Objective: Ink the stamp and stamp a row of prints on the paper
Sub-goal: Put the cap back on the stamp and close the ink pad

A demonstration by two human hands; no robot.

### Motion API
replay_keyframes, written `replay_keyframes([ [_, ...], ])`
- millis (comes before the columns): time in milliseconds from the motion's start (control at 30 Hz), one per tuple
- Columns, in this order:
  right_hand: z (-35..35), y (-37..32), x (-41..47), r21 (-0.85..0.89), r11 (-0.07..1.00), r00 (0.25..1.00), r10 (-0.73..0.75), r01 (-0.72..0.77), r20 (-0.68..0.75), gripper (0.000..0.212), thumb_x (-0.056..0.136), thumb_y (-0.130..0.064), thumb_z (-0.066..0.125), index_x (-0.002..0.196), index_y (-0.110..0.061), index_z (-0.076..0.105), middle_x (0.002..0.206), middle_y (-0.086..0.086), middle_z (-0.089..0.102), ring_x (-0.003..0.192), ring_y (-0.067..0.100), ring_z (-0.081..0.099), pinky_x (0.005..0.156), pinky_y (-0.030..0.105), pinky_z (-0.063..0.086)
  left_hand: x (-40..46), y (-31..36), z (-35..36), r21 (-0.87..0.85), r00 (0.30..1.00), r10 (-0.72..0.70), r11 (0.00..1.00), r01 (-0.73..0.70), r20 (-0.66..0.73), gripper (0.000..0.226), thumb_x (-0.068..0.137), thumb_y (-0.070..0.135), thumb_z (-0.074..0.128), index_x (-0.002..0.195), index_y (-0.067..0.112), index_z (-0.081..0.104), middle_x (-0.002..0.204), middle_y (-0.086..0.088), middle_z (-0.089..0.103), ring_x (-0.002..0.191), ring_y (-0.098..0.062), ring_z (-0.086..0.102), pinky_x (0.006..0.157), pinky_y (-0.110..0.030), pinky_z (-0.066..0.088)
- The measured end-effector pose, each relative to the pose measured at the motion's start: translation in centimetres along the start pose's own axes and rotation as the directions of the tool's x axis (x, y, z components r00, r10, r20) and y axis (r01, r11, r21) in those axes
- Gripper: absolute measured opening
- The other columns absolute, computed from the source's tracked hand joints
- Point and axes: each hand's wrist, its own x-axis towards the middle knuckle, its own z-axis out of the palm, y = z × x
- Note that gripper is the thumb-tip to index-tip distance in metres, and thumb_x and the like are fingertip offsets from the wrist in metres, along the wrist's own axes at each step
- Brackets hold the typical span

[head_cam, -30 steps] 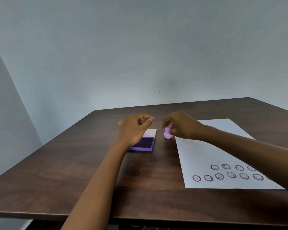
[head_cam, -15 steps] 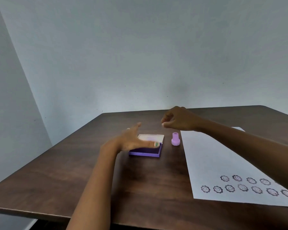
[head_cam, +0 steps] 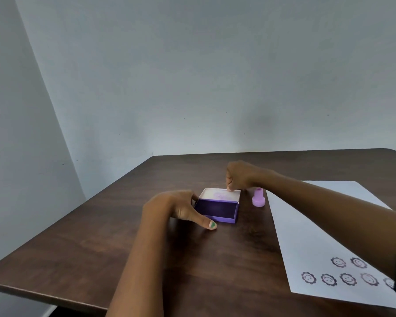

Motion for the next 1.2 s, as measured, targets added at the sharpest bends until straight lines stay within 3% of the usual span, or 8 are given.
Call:
replay_keyframes([
  [200,0.5,-0.3,0.1,0.021,1.0,0.999,0.021,-0.02,-0.044,0.012,0.08,0.001,0.058,0.088,0.006,0.066,0.098,0.022,0.07,0.087,0.03,0.062,0.072,0.035,0.046,0.1,0.1,0.3,0.017,0.999,-0.027,0.999,0.028,-0.044,0.081,0.064,0.057,0.075,0.13,0.023,0.044,0.132,-0.001,0.05,0.113,-0.022,0.049,0.092,-0.034,0.04],
  [400,-0.3,-0.7,-0.7,0.003,1.0,0.997,0.0,0.001,-0.076,0.021,0.079,0.001,0.053,0.058,-0.003,0.053,0.067,0.016,0.054,0.064,0.023,0.045,0.064,0.03,0.036,0.2,0.1,0.3,0.012,0.997,-0.051,0.999,0.052,-0.062,0.083,0.061,0.059,0.076,0.128,0.023,0.045,0.134,-0.002,0.049,0.118,-0.024,0.048,0.094,-0.037,0.04],
  [500,-1.0,-0.6,-1.1,0.033,0.999,0.992,-0.035,0.039,-0.122,0.013,0.08,0.001,0.055,0.081,0.007,0.066,0.087,0.022,0.069,0.077,0.03,0.06,0.068,0.032,0.043,0.2,0.1,0.3,0.006,0.997,-0.052,0.999,0.053,-0.058,0.081,0.06,0.059,0.077,0.126,0.022,0.046,0.133,-0.002,0.05,0.117,-0.025,0.048,0.092,-0.036,0.04],
  [633,-1.8,-0.7,-1.9,0.115,0.989,0.984,-0.073,0.092,-0.162,0.018,0.078,0.002,0.062,0.095,0.0,0.069,0.099,0.016,0.071,0.084,0.02,0.062,0.065,0.023,0.046,0.0,0.1,0.3,0.0,0.997,-0.047,0.999,0.047,-0.064,0.078,0.059,0.059,0.077,0.122,0.022,0.05,0.131,-0.003,0.052,0.115,-0.024,0.05,0.088,-0.035,0.039],
  [800,-2.2,-0.9,-3.1,0.178,0.976,0.972,-0.088,0.128,-0.218,0.023,0.077,0.004,0.062,0.097,-0.005,0.071,0.094,0.015,0.072,0.079,0.014,0.061,0.061,0.013,0.043,0.0,0.1,0.4,-0.016,0.997,-0.057,0.998,0.057,-0.054,0.099,0.058,0.061,0.076,0.139,0.019,0.035,0.143,-0.003,0.043,0.127,-0.027,0.043,0.106,-0.043,0.036],
  [967,-2.4,-2.0,-4.5,0.184,0.967,0.965,-0.136,0.178,-0.223,0.022,0.078,0.001,0.063,0.095,-0.009,0.072,0.093,0.013,0.073,0.078,0.012,0.06,0.063,0.012,0.043,-0.2,0.1,0.5,-0.068,0.999,0.01,0.998,-0.014,-0.049,0.088,0.064,0.052,0.078,0.137,0.023,0.037,0.14,0.0,0.047,0.125,-0.024,0.046,0.094,-0.032,0.035],
  [1067,-2.3,-2.5,-5.5,0.178,0.964,0.964,-0.159,0.198,-0.214,0.021,0.077,-0.001,0.064,0.093,-0.013,0.072,0.09,0.009,0.074,0.075,0.01,0.062,0.061,0.008,0.043,-0.3,0.1,0.5,-0.088,0.998,0.04,0.995,-0.043,-0.04,0.092,0.066,0.049,0.078,0.142,0.026,0.03,0.144,0.001,0.043,0.129,-0.024,0.042,0.101,-0.035,0.032],
  [1200,-1.3,-3.0,-6.8,0.164,0.961,0.964,-0.192,0.223,-0.183,0.021,0.074,-0.002,0.067,0.09,-0.014,0.072,0.087,0.007,0.075,0.07,0.01,0.064,0.062,0.012,0.047,-0.4,-0.5,0.0,-0.066,0.998,0.045,0.997,-0.048,-0.044,0.069,0.06,0.054,0.08,0.114,0.018,0.057,0.117,-0.001,0.061,0.107,-0.021,0.054,0.09,-0.034,0.042],
])
